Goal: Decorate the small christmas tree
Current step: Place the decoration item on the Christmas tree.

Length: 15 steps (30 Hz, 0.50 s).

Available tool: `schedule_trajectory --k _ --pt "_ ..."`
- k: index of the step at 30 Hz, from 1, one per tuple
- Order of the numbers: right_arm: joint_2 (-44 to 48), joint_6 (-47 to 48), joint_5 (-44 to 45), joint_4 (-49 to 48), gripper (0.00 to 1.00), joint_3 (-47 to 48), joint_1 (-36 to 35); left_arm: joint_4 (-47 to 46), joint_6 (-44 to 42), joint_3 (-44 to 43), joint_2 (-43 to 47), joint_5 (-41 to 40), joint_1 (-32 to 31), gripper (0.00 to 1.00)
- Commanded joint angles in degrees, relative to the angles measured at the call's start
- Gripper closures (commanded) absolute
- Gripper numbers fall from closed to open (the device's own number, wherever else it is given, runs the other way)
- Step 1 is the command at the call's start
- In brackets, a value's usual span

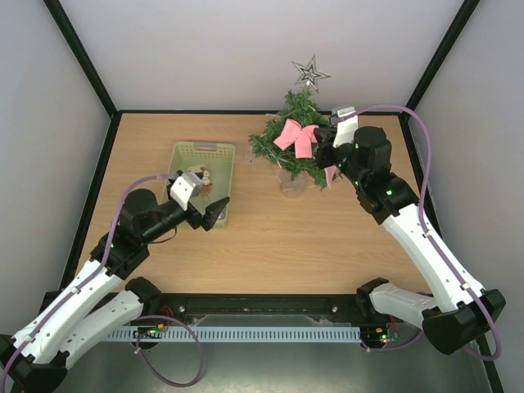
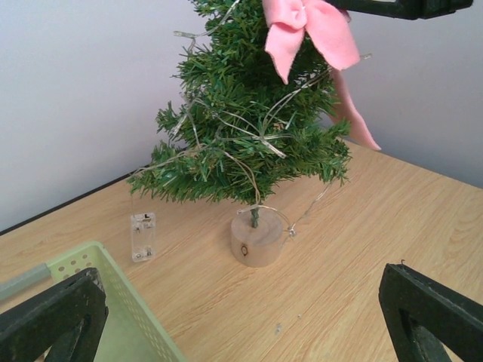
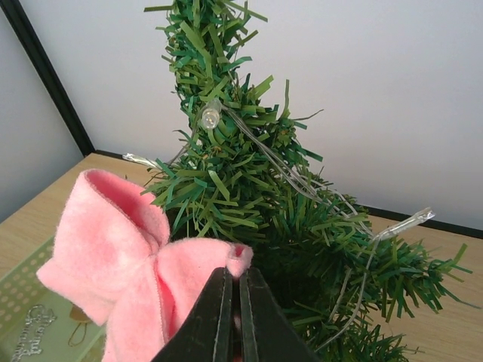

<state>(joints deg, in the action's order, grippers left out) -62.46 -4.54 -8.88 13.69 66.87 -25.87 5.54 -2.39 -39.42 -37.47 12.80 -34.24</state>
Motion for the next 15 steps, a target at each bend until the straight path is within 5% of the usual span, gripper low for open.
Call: schedule_trajectory --k 1,7,15 --pt "1.28 0.16 1.27 -1.53 0.98 -0.38 0.18 -3.33 3.66 -0.49 -0.59 -4.82 -0.30 0.00" --pt "1.06 0.25 1.24 -1.74 0.98 -0.68 0.21 -7.77 7.51 -8.18 -9.77 0.42 -0.31 0.03" --pt "0.85 0.36 1.00 -1.73 0.98 -0.77 0.26 -21.34 13.87 -17.97 -24.37 5.95 -2.11 0.63"
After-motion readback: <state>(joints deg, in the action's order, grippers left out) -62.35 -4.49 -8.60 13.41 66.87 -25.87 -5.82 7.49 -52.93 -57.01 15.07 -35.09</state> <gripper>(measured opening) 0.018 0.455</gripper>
